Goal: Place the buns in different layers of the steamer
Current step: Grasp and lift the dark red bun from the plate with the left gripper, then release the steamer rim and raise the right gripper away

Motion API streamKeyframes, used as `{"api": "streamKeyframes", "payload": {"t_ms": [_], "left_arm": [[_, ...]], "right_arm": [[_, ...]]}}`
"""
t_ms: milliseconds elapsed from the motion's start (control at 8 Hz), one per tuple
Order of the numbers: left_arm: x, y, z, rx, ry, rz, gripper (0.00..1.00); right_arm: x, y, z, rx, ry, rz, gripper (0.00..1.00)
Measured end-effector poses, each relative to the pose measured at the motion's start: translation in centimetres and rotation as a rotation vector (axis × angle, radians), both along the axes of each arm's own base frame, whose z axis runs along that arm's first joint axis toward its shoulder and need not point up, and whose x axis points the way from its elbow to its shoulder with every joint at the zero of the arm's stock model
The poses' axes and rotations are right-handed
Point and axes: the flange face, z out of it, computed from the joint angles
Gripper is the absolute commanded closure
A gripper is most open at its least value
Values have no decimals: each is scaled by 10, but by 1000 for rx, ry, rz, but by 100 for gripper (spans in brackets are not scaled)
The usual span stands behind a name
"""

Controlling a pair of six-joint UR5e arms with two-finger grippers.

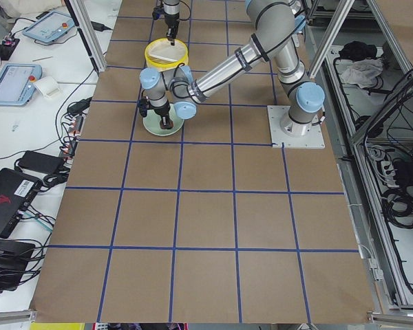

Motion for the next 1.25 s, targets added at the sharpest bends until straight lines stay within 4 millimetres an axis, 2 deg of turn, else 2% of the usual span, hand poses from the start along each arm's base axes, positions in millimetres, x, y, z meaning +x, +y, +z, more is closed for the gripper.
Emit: {"api": "streamKeyframes", "payload": {"t_ms": [125,375,500,750,875,1000,1125,1250], "left_arm": [[0,-2,7,-14,1,12,100],[-6,-3,31,-63,25,79,100],[-8,-3,42,-83,30,94,100],[-12,-3,59,-111,29,104,100],[-14,-3,65,-121,27,104,100],[-19,-5,71,-134,26,101,100],[-39,-9,84,-158,23,96,100],[-72,-14,101,-196,22,89,100]], "right_arm": [[0,1,-1,2,2,0,27],[-1,1,-3,5,4,1,15],[-1,2,-3,4,6,10,3],[-6,0,-1,-3,9,52,0],[-13,-2,8,-17,5,74,0],[-28,-2,29,-38,-1,79,0],[-50,1,57,-44,0,90,0],[-75,11,92,-38,5,114,0]]}}
